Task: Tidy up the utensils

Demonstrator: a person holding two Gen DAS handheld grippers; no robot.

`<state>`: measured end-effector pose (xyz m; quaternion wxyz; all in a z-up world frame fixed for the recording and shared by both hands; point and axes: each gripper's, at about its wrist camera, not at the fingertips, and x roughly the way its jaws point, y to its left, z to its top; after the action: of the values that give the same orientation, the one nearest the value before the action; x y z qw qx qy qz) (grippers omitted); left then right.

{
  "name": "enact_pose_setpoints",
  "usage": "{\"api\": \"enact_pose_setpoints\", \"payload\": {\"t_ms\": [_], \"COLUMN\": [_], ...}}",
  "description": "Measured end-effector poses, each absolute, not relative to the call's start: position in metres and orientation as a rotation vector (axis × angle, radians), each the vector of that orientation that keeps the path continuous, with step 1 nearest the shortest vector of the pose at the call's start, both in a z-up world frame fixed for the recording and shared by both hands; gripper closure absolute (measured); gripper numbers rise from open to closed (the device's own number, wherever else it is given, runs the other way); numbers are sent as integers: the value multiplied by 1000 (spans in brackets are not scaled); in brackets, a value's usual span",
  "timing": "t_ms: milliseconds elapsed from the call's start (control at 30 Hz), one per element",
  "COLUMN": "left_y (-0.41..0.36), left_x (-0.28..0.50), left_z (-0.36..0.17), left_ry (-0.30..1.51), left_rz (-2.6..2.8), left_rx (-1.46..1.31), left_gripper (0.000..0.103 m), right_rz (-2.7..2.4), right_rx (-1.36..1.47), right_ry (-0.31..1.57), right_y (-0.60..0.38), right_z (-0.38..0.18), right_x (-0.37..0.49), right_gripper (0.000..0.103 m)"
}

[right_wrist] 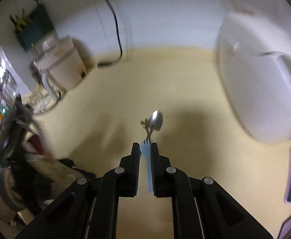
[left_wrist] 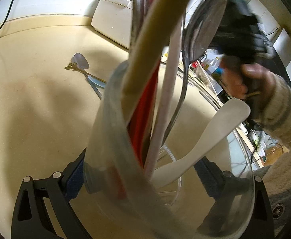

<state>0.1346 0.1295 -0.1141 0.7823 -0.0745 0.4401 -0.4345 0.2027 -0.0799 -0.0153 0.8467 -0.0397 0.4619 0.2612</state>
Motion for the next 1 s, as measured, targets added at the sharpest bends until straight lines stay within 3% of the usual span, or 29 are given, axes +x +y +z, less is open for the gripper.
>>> {"api": "enact_pose_setpoints", "payload": {"t_ms": [333,633,667,700,1000], "left_y": [133,133,133,133,133], "left_x": [137,137,137,137,137], "left_z": [-115,-116,-116,-116,-116], "left_ry": [950,951,951,951,950], "left_rz": [-941,-942,-942,-942,-942], "left_rx": [-170,-170,-170,-170,-170], "left_gripper": [5,5,5,5,5], "right_rz": [587,597,603,615,618], "right_rx": [-424,-459,-460,-455,-268], "right_ry": [1067,1041,1047,1058,1094], "right_y": [-6,-2,-4,-6,-43], "right_z": [-82,-85,-84,-84,-81], "right_x": [259,260,259,257,243], "right_gripper": [87,83,84,95,100]}}
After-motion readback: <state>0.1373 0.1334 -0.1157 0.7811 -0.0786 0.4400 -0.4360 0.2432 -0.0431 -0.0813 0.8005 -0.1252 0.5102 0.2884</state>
